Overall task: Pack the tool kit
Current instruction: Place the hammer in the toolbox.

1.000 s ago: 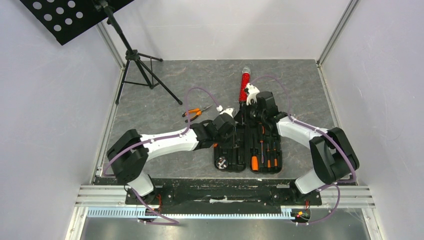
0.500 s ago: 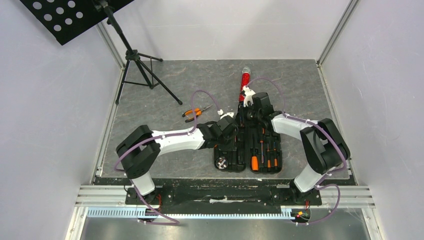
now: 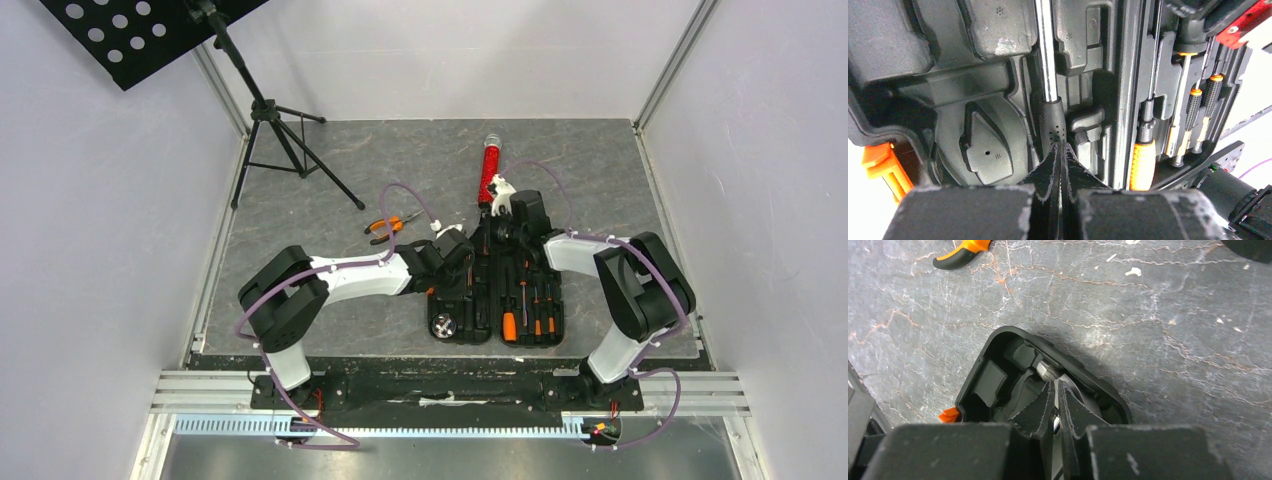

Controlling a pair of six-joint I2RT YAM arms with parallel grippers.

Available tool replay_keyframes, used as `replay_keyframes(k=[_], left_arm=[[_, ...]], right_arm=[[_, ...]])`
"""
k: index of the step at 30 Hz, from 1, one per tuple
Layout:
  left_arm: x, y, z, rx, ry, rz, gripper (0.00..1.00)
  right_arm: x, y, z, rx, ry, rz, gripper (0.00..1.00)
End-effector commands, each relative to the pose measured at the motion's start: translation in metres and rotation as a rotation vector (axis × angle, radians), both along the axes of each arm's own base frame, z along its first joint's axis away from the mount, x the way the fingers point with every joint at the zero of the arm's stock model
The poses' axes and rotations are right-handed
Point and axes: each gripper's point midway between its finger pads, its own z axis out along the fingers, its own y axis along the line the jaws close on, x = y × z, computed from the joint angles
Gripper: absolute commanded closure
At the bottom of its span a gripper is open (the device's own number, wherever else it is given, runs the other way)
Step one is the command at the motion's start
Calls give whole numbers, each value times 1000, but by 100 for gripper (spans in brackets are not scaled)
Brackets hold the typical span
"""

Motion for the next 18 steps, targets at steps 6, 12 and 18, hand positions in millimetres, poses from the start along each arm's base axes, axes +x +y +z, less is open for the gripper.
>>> replay_keyframes(k=[6, 12, 18], left_arm=[[0, 9, -23, 51, 45, 41, 98], [1, 13, -24, 49, 54, 60, 98], [2, 14, -24, 45, 52, 64, 98]], right_arm=[[-36, -58, -64, -69, 232, -148, 96], [-24, -60, -52, -161, 159, -129, 96], [3, -47, 5, -172, 9, -94, 93]])
